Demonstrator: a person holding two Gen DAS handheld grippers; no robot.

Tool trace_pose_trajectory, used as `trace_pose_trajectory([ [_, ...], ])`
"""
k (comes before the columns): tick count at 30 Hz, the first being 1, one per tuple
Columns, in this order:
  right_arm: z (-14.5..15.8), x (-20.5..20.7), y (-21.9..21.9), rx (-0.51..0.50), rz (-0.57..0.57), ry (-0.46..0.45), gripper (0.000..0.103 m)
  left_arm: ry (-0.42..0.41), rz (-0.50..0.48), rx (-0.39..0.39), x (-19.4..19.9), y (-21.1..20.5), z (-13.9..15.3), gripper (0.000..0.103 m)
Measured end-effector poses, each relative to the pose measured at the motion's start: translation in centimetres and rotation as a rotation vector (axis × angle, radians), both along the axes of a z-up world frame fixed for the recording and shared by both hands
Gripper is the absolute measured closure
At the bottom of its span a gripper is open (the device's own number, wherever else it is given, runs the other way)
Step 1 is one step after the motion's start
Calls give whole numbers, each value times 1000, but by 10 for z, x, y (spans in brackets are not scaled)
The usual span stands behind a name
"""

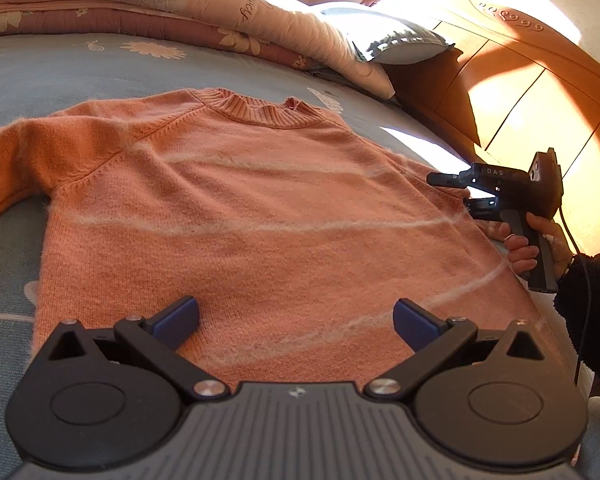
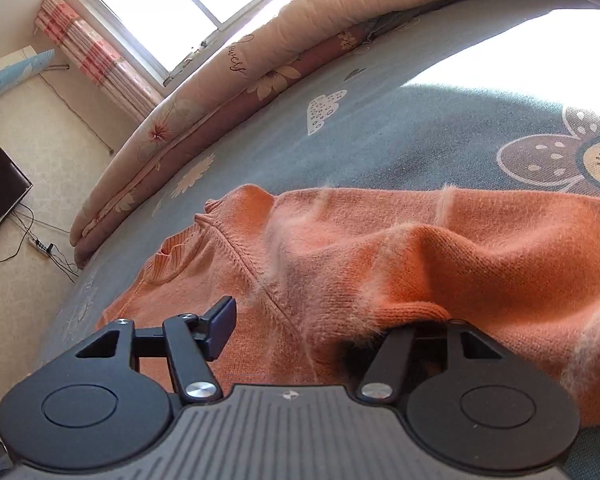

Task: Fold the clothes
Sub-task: 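Grasp the sweater by the sleeve seam with the right gripper and pull straight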

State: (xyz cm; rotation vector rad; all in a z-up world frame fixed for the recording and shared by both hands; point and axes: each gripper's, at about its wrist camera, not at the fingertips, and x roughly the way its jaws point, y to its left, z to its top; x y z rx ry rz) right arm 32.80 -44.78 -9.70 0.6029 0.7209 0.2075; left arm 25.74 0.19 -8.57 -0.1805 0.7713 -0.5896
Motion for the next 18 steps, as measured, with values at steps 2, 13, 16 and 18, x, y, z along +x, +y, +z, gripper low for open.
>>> trace_pose_trajectory([
  [2, 1, 3, 3, -25, 9, 2, 87, -4, -2, 1, -1, 0, 0, 1],
  [13, 12, 11, 49, -473, -38, 21, 81, 13, -4, -17, 1, 4, 1, 1],
  [16, 25, 1, 37, -412, -102, 66, 66, 18, -4, -22, 2, 5, 1, 1],
  [18, 39, -13, 37, -416, -128, 66, 66, 20, -5, -23, 2, 6, 1, 1],
])
